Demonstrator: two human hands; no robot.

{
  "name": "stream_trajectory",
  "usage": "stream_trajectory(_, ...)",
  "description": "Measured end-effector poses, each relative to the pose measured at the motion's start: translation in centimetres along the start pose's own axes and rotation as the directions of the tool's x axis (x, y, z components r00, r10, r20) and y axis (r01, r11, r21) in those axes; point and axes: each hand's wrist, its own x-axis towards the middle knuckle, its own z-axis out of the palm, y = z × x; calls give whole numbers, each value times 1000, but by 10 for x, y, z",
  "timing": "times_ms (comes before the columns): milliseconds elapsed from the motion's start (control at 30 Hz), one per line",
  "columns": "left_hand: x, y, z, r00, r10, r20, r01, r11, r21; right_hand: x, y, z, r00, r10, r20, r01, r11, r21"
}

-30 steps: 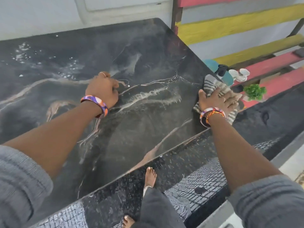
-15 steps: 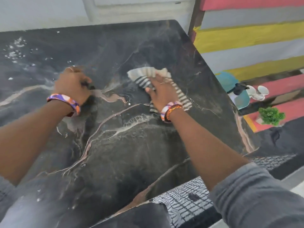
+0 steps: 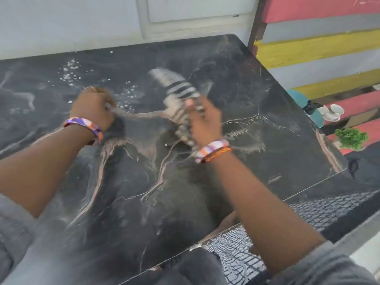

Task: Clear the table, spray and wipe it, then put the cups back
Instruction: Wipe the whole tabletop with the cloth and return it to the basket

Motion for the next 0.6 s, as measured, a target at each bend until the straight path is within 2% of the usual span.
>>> stream_trajectory(67, -1, 3, 0, 999, 37, -4, -37, 999, -31, 20, 1, -37, 975, -35, -219, -6, 983, -183)
stream_trajectory(133, -3, 7, 0, 997, 76, 11, -76, 996, -52, 33, 17, -76, 951, 10, -308, -151, 886, -439)
stream_trajectory(167, -4, 10, -1, 996, 88, 20, -87, 995, -55, 32, 26, -90, 952, 78, -297, -245, 775, -583)
stream_trajectory(200, -6, 12, -1, 995, 96, 29, -94, 994, -57, 27, 35, -94, 958, 124, -258, -276, 635, -721)
stream_trajectory(233, -7, 13, -2, 994, 102, 40, -100, 993, -56, 19, 41, -89, 975, 120, -186, -222, 523, -823)
stream_trajectory(267, -6, 14, -2, 993, 108, 49, -105, 993, -55, 10, 47, -76, 992, 84, -95, -123, 464, -877)
stream_trajectory(300, -4, 13, -1, 992, 111, 57, -108, 993, -56, 1, 50, -58, 999, 39, -6, -22, 451, -892)
stream_trajectory(400, 5, 13, 2, 991, 109, 71, -104, 991, -79, -31, 42, 3, 970, -22, 242, 222, 491, -843)
stream_trajectory(467, 15, 17, 1, 993, 99, 63, -92, 989, -114, -42, 32, 30, 929, 8, 370, 291, 603, -743)
stream_trajectory(533, 28, 23, -2, 994, 97, 46, -90, 987, -133, -36, 14, 32, 918, 96, 384, 161, 796, -583)
stream_trajectory(600, 45, 27, -3, 992, 112, 52, -105, 987, -126, -24, -7, 12, 947, 137, 291, -38, 947, -320)
